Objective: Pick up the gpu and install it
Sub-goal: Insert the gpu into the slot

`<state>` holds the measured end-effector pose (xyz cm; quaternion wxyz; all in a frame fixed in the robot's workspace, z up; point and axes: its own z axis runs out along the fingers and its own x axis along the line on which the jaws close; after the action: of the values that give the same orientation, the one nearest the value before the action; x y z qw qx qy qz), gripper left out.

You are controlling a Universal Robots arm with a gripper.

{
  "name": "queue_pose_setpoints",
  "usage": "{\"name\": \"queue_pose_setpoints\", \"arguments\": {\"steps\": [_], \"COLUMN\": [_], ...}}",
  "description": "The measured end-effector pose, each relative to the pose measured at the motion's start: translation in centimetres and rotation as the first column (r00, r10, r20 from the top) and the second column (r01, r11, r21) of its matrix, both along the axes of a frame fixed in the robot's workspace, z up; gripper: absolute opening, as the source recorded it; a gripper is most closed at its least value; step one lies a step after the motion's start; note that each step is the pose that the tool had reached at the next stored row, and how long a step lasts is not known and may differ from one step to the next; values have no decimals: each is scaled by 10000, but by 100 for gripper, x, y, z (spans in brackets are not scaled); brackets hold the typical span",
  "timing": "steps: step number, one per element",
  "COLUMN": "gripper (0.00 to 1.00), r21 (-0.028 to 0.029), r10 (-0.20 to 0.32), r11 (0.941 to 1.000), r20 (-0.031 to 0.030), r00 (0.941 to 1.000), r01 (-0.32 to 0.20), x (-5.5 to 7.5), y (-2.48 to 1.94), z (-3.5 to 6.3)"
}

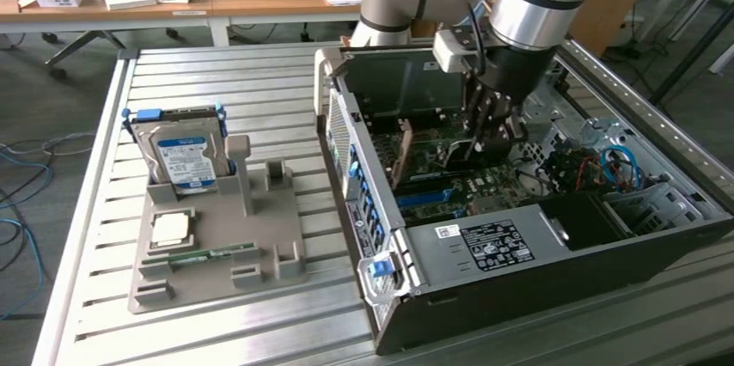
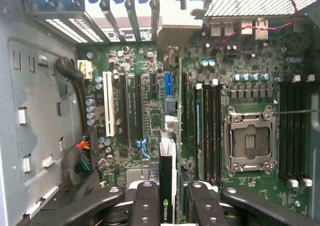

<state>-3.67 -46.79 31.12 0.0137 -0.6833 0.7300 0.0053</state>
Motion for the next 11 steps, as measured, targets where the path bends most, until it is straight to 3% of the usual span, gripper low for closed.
{"name": "queue_pose_setpoints", "arguments": {"steps": [4,11], "gripper": [26,26], "r21": [-19,-21], "r10": [0,0], "r11": [10000,10000], "r20": [1,1], "r00": [10000,10000], "r01": [0,0], "x": [-24,-33], "y": [0,0], "z": [-5,-97]}}
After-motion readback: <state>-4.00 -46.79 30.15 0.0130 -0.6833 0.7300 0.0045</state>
